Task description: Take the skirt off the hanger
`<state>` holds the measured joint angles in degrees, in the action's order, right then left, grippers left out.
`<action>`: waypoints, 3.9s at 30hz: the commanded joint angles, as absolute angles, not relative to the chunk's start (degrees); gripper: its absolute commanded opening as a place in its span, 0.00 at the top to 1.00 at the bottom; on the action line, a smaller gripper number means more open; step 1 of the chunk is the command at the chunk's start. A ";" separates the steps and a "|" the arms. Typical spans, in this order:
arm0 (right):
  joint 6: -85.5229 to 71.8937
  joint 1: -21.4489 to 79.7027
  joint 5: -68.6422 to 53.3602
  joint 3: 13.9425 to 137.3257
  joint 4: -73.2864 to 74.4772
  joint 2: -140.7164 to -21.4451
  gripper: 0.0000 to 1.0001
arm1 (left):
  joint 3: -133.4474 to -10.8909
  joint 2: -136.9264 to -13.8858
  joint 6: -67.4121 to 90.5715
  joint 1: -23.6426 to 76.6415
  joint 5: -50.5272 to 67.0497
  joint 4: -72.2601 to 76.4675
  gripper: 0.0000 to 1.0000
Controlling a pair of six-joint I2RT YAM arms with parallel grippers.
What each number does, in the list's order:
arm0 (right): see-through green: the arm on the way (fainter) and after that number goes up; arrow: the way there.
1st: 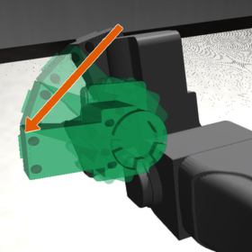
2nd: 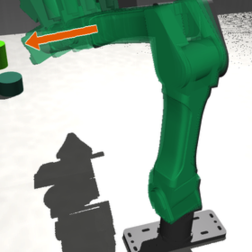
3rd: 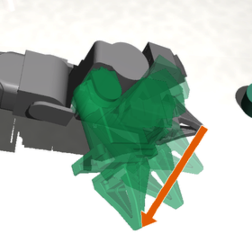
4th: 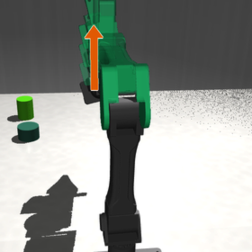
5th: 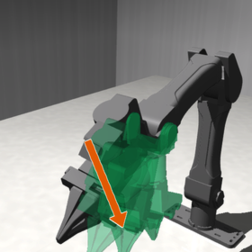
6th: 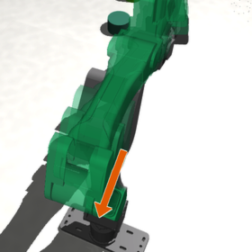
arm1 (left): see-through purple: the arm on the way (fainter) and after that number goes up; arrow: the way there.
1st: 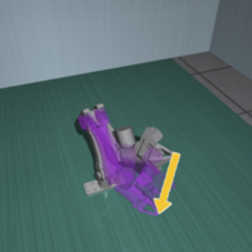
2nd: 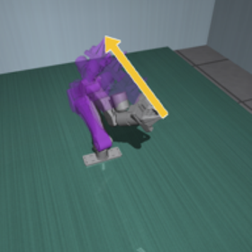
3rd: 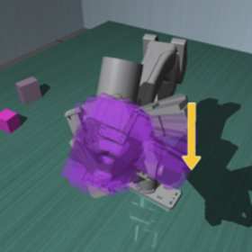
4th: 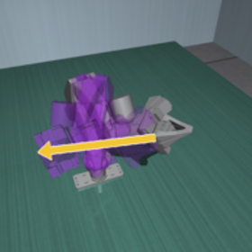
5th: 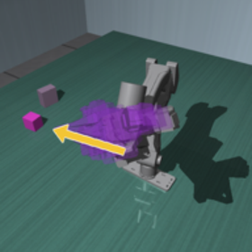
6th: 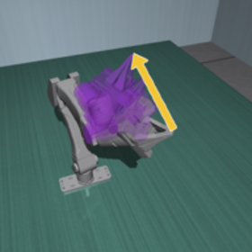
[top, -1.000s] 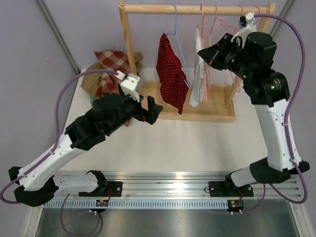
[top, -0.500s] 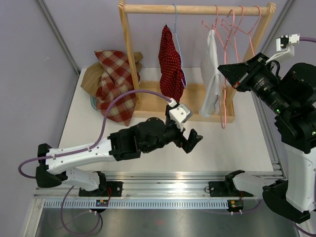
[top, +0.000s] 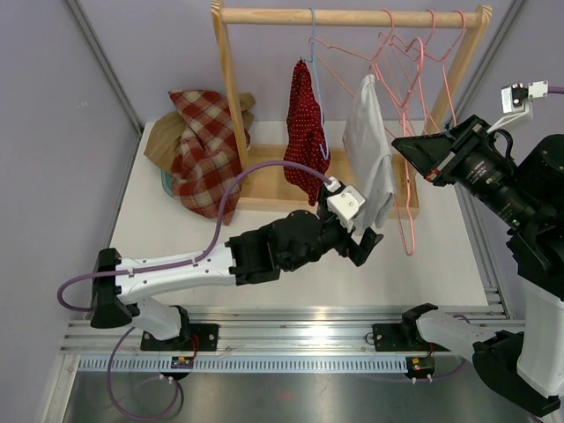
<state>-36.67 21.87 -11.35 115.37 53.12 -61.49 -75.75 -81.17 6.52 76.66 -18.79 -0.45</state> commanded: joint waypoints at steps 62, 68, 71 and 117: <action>-37.87 17.32 -9.49 133.77 35.07 -94.30 1.00 | -42.98 -71.28 36.47 107.93 -42.01 1.41 1.00; -42.10 11.25 -13.01 128.77 31.38 -97.30 1.00 | -41.75 -69.87 39.72 108.72 -44.73 -2.10 1.00; -41.84 11.07 -13.71 120.87 28.75 -94.32 1.00 | -41.49 -69.17 40.78 108.98 -45.79 -3.60 1.00; -24.96 11.07 -15.98 79.62 39.12 -44.47 0.07 | -91.11 -87.87 19.51 12.04 -10.89 -19.29 0.01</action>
<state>-27.24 11.14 -8.86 75.85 44.12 -44.47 -100.42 -100.27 15.75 11.81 -12.91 -23.81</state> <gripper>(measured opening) 0.930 0.987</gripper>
